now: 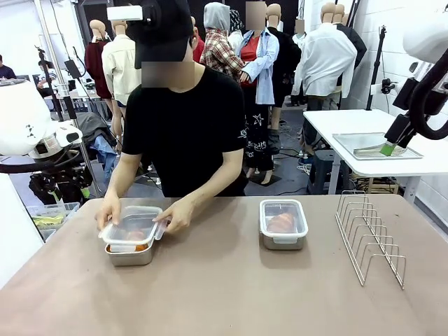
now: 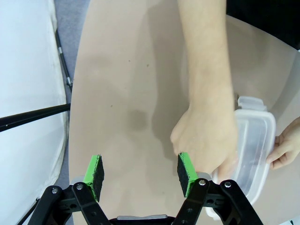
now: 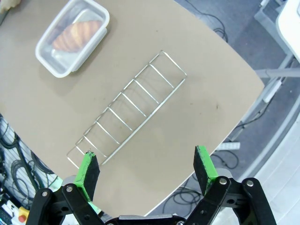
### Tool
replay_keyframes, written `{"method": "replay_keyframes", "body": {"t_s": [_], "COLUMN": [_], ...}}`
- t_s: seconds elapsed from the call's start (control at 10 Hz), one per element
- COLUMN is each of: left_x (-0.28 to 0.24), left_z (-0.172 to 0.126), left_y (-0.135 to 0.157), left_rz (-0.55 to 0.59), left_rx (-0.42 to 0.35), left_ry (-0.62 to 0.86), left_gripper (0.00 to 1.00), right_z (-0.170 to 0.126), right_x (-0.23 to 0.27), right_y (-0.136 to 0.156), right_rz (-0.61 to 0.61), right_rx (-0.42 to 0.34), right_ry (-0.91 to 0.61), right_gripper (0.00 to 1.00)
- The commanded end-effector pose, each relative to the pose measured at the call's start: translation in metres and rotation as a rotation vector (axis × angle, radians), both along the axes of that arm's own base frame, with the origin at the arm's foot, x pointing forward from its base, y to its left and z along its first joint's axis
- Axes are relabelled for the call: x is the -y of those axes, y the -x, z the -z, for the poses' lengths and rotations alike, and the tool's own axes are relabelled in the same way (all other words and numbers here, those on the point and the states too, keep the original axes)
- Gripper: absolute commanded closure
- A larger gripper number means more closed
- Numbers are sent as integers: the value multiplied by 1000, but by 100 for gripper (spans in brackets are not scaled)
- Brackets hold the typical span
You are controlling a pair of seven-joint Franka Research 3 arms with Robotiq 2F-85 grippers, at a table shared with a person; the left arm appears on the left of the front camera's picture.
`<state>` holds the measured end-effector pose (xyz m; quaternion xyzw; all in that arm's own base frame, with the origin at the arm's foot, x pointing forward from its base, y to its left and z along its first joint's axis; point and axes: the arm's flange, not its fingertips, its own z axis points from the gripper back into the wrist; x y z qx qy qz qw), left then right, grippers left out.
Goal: Place the bread in airtight containers.
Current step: Release when the human grabs the Airtight Container lid.
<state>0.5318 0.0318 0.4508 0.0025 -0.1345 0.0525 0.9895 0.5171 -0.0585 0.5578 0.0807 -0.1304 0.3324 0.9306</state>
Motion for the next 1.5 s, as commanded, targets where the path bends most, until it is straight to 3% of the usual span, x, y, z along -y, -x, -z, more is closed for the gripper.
{"method": "replay_keyframes", "body": {"t_s": [0.0,1.4], "left_x": [-1,-1], "left_z": [-1,-1], "left_y": [1,1], "left_rz": [-1,-1], "left_rx": [1,1], "left_ry": [0,0], "left_gripper": [18,18], "right_z": [-1,-1], "right_x": [0,0], "right_y": [-3,-3], "right_rz": [-1,-1], "right_rx": [-5,-5], "right_ry": [4,4], "right_gripper": [0,0]}}
